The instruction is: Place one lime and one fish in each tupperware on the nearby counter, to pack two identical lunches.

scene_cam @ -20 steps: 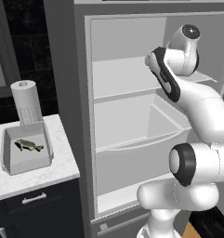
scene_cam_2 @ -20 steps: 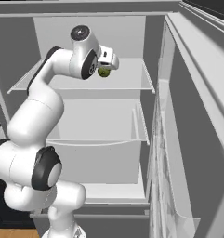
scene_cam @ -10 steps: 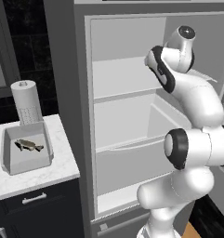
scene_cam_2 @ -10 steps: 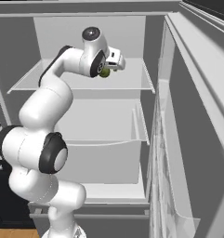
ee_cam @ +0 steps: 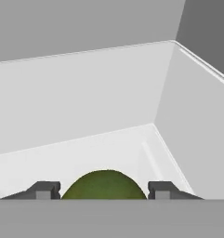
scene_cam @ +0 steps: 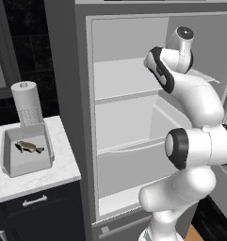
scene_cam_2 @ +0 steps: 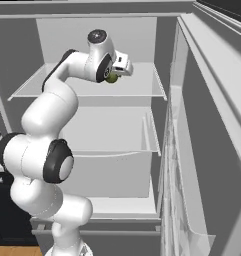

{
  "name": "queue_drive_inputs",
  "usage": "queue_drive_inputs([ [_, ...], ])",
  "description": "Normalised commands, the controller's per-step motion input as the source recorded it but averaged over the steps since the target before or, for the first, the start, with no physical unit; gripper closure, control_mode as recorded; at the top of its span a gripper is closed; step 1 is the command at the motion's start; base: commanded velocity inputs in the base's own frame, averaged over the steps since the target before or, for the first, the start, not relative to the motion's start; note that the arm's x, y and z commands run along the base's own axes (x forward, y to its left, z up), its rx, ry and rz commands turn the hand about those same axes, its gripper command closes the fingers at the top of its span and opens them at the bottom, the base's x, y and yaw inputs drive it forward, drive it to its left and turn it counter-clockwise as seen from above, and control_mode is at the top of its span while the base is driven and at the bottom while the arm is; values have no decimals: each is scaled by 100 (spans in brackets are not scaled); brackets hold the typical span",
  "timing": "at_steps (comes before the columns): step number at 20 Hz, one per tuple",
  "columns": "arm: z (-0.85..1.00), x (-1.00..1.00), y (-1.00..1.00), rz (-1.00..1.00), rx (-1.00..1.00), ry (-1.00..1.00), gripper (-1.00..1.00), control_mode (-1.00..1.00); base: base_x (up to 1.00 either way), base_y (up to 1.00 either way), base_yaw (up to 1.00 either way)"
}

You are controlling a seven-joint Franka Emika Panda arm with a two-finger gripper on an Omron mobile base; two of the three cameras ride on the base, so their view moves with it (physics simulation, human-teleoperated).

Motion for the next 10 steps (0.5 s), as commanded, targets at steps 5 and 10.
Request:
queue_drive_inputs([
  [5, 2, -42, -16, 0, 11, -26, 100, -100, 0, 0, 0],
  [10, 43, -100, -33, 0, 45, -72, 100, -100, 0, 0, 0],
])
